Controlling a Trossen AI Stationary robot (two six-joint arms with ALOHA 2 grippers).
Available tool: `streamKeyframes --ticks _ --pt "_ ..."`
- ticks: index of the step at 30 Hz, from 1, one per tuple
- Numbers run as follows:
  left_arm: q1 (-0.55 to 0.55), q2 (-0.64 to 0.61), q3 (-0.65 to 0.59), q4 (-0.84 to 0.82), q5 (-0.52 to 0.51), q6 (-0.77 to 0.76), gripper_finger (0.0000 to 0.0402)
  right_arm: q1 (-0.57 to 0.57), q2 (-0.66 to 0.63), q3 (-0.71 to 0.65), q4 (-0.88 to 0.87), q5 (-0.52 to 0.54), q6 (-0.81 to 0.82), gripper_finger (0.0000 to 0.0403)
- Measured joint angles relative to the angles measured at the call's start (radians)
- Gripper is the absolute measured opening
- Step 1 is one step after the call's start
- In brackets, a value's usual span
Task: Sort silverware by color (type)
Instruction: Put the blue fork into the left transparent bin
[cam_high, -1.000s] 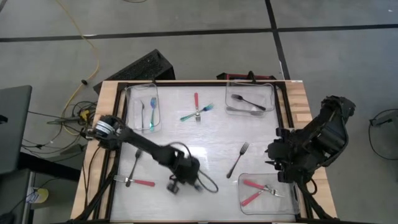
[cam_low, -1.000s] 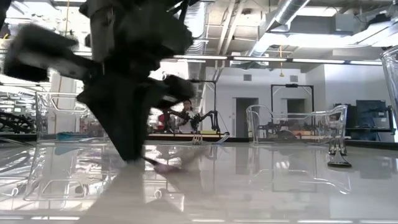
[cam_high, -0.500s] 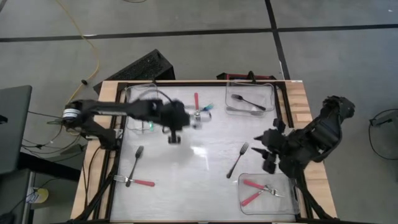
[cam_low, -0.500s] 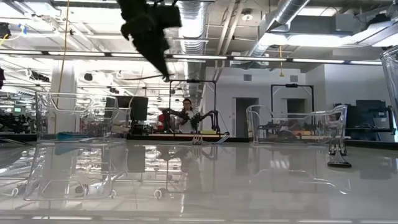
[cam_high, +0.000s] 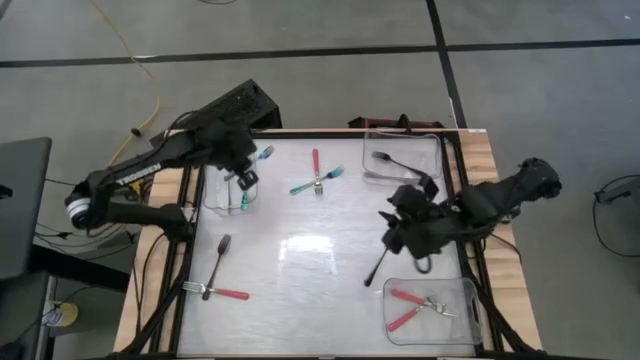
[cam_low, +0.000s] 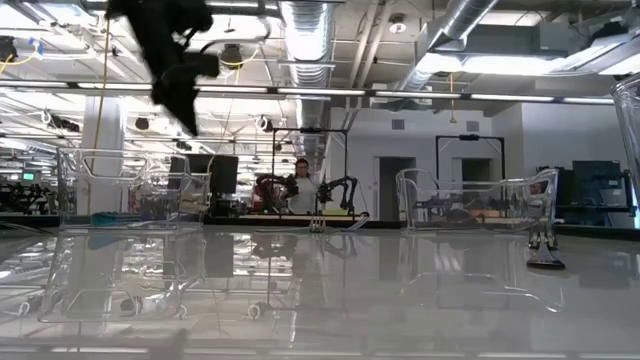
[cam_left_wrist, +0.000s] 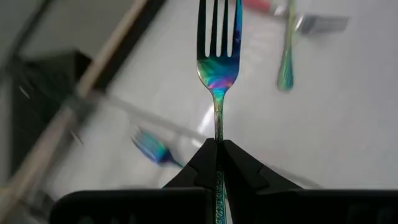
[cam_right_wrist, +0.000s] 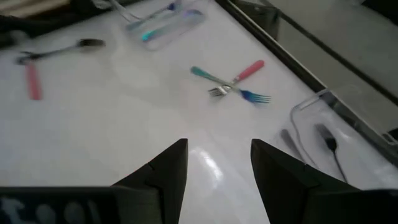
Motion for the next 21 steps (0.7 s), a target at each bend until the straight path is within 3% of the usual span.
streamKeyframes --ticks 5,9,15,21 --pt "0.066 -0.119 -0.203 0.128 0.005 -0.172 0.0000 -0.070 0.062 0.000 0.050 -0.003 -0.072 0.0198" --pt "0.074 -0.195 -0.288 0.176 -0.099 -0.353 0.0000 -0.119 0.108 0.000 0.143 -0.020 -0.206 0.0198" --pt "0.073 -0.248 -0.328 0.168 -0.205 -0.536 0.0000 -0.184 0.144 0.000 0.258 -0.143 -0.385 0.0198" --pt "0.073 -0.230 -0.329 0.166 -0.254 -0.646 0.0000 -0.223 0.148 0.001 0.307 -0.163 -0.422 0.0198"
